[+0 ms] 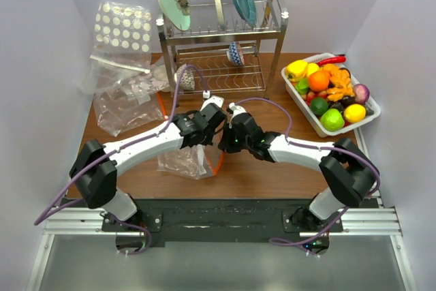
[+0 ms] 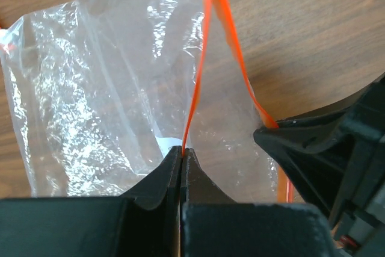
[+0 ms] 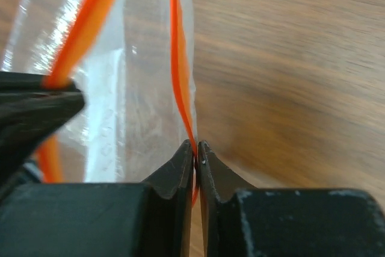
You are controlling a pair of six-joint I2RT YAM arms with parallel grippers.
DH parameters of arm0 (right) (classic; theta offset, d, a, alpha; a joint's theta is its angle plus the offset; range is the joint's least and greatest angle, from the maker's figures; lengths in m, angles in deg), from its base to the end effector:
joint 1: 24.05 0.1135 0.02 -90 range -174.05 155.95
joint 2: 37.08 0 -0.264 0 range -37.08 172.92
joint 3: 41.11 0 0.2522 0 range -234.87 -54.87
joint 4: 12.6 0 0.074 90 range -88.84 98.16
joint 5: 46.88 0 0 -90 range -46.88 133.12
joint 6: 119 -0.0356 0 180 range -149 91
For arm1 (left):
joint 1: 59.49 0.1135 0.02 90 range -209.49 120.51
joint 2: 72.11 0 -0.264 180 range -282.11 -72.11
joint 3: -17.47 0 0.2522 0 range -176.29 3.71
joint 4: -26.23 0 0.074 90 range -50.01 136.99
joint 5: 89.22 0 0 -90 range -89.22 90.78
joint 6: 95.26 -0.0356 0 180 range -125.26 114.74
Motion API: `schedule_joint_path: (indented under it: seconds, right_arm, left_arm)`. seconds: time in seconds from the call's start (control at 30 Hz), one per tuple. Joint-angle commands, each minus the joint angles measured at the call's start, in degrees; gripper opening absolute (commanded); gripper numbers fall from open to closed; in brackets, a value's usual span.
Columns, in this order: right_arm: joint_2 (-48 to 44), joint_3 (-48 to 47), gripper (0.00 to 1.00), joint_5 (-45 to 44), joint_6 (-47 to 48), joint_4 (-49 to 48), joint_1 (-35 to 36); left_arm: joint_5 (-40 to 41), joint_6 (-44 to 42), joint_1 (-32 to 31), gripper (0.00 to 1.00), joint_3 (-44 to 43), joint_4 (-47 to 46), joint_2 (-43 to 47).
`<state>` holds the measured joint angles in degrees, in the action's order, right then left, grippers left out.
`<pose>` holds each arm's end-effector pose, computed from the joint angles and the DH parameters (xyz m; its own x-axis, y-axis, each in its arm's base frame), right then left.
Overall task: Place the food in the zip-top bag and seal the zipper
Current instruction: Open the zipper of the food storage bag.
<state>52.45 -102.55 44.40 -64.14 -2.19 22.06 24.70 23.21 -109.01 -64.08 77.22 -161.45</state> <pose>0.2255 0.2356 0.1905 -0.7746 0.0248 -0.6320 -0.3507 0.8147 0.4618 0.2201 -0.2356 0.2522 -0.7544 0.2127 -0.6209 0.2266 0.9723 0.0577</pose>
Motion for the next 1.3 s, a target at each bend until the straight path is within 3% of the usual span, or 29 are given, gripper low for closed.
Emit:
schedule_joint_path:
  seconds: [0.0, 0.43, 0.8, 1.0, 1.07, 1.1, 1.17, 1.27]
  right_arm:
    - [-2.5, 0.5, 0.12, -6.2, 2.0, 0.1, -0.1]
    - [-4.3, 1.0, 0.41, -14.5, 4.1, 3.2, -1.6]
    - [-2.3, 1.2, 0.38, -11.8, 4.2, 7.3, -6.6]
    - [-4.3, 1.6, 0.41, -5.4, 5.5, 3.9, -6.7]
    - [-7.1, 1.7, 0.46, -4.9, 6.2, 3.6, -6.7]
    - [-8.1, 1.7, 0.53, -5.0, 6.9, 3.8, -6.7]
    - [-11.6, 1.5, 0.56, -4.8, 7.4, 4.8, -6.6]
    - [-15.6, 1.4, 0.71, -4.8, 8.4, 5.8, -6.7]
  left_arm:
    - [0.5, 0.5, 0.6, 0.0, -0.9, -5.1, 1.9]
    - [0.4, -0.7, 1.2, 0.0, 0.2, -4.6, 2.9]
    - [-2.1, -4.5, 2.9, 0.0, -2.2, 2.1, 9.5]
    - [-4.1, -4.1, 2.9, 0.0, -0.1, -1.4, 9.7]
    - [-3.5, -3.7, 3.0, 0.0, 0.7, -3.3, 10.1]
    - [-2.8, -3.5, 2.9, 0.0, 1.1, -3.4, 10.3]
    - [-0.5, -3.4, 3.0, 0.0, 1.4, -3.8, 10.5]
    - [1.8, -3.2, 3.0, 0.0, 2.2, -4.0, 10.9]
